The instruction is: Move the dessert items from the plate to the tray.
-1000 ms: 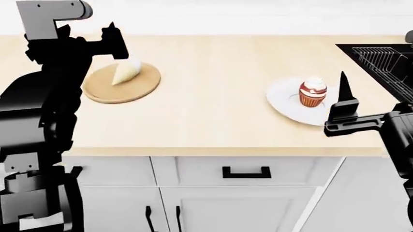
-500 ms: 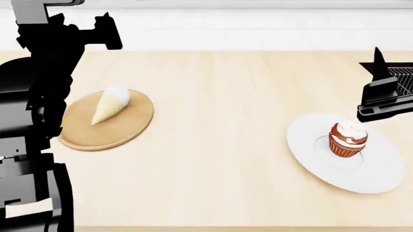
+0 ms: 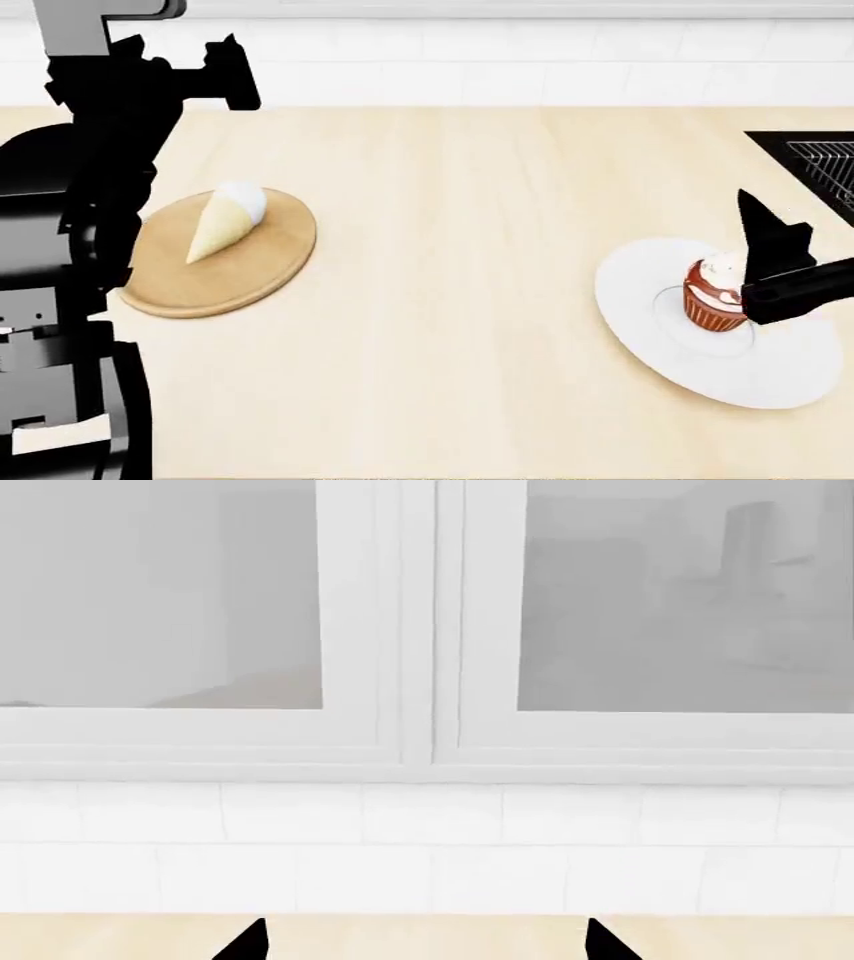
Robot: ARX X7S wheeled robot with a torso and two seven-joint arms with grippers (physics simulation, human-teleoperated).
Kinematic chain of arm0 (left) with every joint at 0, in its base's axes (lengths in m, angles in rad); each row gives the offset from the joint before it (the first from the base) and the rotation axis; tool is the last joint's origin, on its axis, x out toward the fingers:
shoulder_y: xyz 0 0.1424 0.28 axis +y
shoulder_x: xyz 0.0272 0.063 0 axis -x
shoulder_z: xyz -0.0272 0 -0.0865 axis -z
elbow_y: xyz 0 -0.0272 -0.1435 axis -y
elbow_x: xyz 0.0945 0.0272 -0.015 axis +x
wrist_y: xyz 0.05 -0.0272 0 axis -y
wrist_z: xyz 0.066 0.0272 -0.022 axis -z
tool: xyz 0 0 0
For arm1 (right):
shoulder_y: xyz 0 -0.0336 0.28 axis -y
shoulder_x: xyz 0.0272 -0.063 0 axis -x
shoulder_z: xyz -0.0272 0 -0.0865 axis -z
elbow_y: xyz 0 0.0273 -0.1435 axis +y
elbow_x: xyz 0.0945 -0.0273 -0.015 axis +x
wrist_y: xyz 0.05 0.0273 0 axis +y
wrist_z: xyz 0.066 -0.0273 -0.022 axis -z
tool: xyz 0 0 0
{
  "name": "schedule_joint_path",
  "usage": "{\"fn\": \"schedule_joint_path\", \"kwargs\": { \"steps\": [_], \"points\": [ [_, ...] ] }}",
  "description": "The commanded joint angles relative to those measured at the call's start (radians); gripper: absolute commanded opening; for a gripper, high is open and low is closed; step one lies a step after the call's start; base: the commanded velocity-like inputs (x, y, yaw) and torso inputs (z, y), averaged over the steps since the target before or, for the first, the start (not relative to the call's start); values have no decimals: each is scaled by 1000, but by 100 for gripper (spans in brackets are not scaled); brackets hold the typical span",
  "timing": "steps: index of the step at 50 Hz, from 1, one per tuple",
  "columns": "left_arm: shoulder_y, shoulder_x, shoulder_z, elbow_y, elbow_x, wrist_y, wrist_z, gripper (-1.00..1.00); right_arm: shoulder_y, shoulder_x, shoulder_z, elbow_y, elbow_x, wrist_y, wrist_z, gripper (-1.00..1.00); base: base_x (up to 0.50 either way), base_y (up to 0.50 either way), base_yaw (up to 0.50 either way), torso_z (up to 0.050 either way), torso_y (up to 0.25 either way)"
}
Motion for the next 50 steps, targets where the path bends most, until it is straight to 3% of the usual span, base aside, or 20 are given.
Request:
{"fn": "schedule_joint_path", "kwargs": {
  "steps": [1,17,29,50],
  "points": [
    [17,7,-3,-5,-4,9,6,100,-70,111,30,106,450,-16,187,100,0,0,0,0,0],
    [13,7,6,-12,-7,12,3,100,-158,42,120,97,385,9,115,100,0,0,0,0,0],
    [20,3,7,-2,-12,8,0,100,-232,-66,124,73,194,41,-29,100,0,0,0,0,0],
    [29,-1,10,0,-19,6,-6,100,-256,-46,63,94,-40,-30,-199,100,0,0,0,0,0]
  ]
}}
